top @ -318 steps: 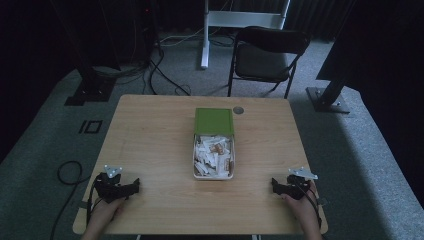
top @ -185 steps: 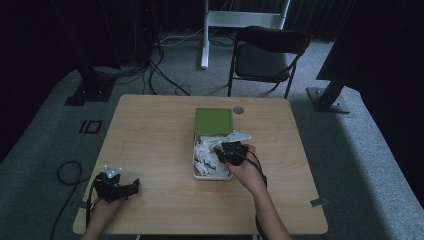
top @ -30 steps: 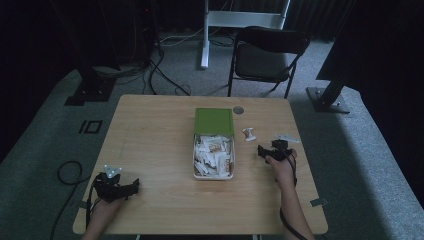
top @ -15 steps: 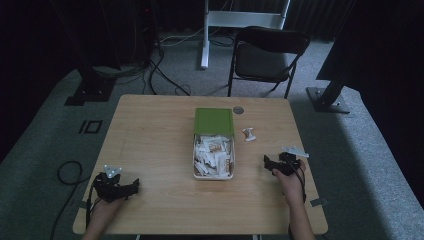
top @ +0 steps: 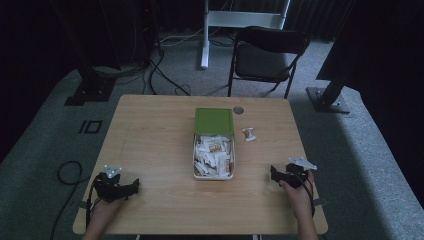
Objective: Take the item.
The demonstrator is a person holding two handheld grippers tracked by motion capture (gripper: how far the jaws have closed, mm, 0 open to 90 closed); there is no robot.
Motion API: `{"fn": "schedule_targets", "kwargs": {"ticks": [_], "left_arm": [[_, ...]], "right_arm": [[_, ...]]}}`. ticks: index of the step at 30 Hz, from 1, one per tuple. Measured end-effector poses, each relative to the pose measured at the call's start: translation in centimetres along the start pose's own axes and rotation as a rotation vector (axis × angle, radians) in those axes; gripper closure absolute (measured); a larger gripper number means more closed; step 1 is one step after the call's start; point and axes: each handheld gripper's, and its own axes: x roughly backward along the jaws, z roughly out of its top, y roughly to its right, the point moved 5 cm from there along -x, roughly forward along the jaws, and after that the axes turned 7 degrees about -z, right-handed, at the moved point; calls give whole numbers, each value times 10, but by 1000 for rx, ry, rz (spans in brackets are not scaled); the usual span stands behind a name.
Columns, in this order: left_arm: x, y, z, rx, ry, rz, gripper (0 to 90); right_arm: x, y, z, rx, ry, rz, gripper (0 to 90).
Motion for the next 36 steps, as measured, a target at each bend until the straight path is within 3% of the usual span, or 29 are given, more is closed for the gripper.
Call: {"fn": "schedule_targets", "kwargs": {"ticks": [14,16,24,29,36], "left_arm": [[0,0,0,0,0,0,21],[0,0,0,0,0,0,21],[0,0,0,0,0,0,21],[0,0,0,0,0,0,21],[0,0,0,0,0,0,21]], "right_arm": [[11,14,-24,6,-40,-10,137],[13,15,-28,30,-52,-7,137],[21,20,-36,37,-68,-26,129],[25,23,-39,8,-69,-49,128],[26,25,-41,8,-70,-46,120]]}}
